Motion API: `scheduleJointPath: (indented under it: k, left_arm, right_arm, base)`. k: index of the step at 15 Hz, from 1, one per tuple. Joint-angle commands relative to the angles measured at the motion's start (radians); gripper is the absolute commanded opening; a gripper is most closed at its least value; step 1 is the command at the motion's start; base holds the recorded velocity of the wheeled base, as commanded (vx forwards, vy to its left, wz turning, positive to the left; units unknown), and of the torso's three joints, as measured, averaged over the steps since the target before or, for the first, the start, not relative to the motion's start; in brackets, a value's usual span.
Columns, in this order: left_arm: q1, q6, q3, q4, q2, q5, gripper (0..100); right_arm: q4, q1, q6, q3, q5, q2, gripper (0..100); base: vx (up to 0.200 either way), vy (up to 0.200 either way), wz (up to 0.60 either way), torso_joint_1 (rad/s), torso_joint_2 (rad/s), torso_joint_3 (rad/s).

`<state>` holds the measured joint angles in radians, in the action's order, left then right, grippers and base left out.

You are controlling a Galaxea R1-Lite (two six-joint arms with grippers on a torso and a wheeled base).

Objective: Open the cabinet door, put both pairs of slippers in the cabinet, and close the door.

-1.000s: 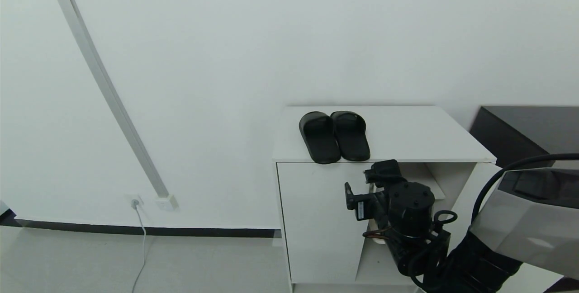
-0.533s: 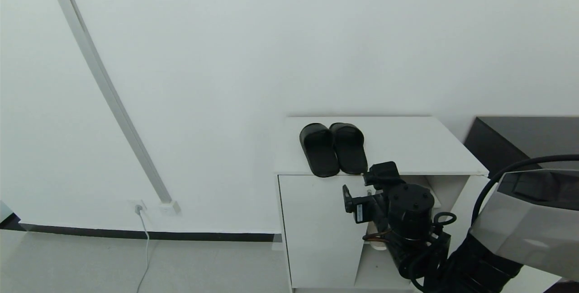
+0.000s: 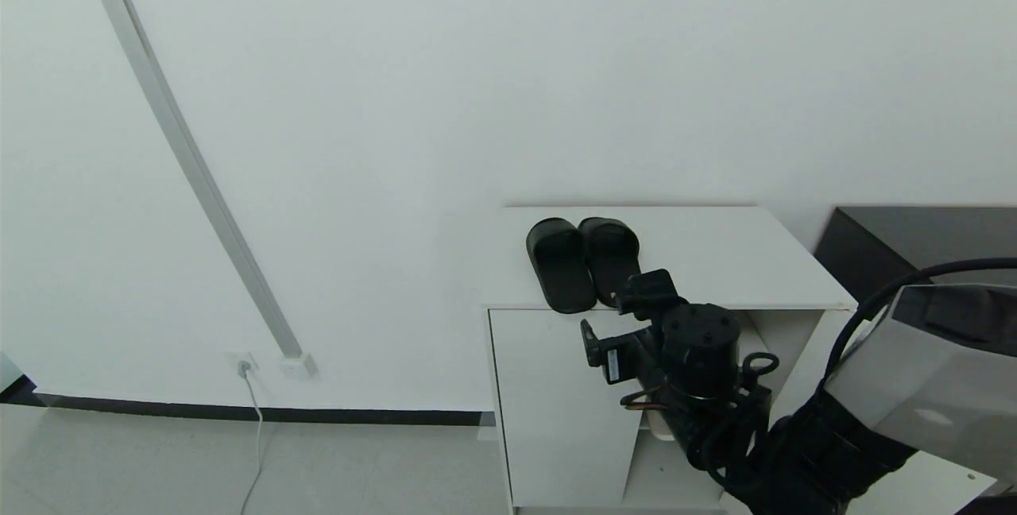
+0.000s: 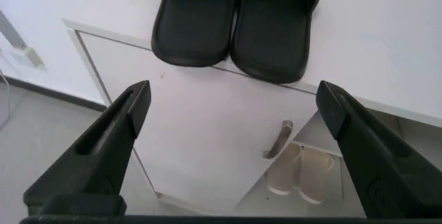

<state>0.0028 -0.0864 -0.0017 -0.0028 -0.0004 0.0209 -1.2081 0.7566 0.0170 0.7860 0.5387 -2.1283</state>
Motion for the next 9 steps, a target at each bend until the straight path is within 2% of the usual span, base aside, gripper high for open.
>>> scheduleJointPath:
  k: [1, 4, 6, 9]
  left_arm:
    - [0.0, 0.0, 0.0, 0.0, 0.0, -0.001, 0]
    - [0.0, 0.0, 0.0, 0.0, 0.0, -0.002, 0]
    - [0.0, 0.002, 0.0, 0.0, 0.0, -0.004, 0]
    - [0.0, 0.002, 0.0, 0.0, 0.0, -0.004, 0]
  right_arm:
    - [0.094, -0.011, -0.022, 0.09, -0.002, 0.048, 100]
    - [0.305, -0.006, -0.126, 0.168, -0.002, 0.11, 100]
    - [0.371, 0.009, -0.152, 0.176, -0.002, 0.128, 100]
    - [0.371, 0.017, -0.154, 0.173, -0.002, 0.128, 100]
  base:
    - [0.0, 0.0, 0.0, 0.0, 0.0, 0.0]
    - [0.0, 0.0, 0.0, 0.0, 0.0, 0.0]
    - [0.0, 0.0, 0.0, 0.0, 0.0, 0.0]
    - [0.2, 0.0, 0.0, 0.001, 0.0, -0.001]
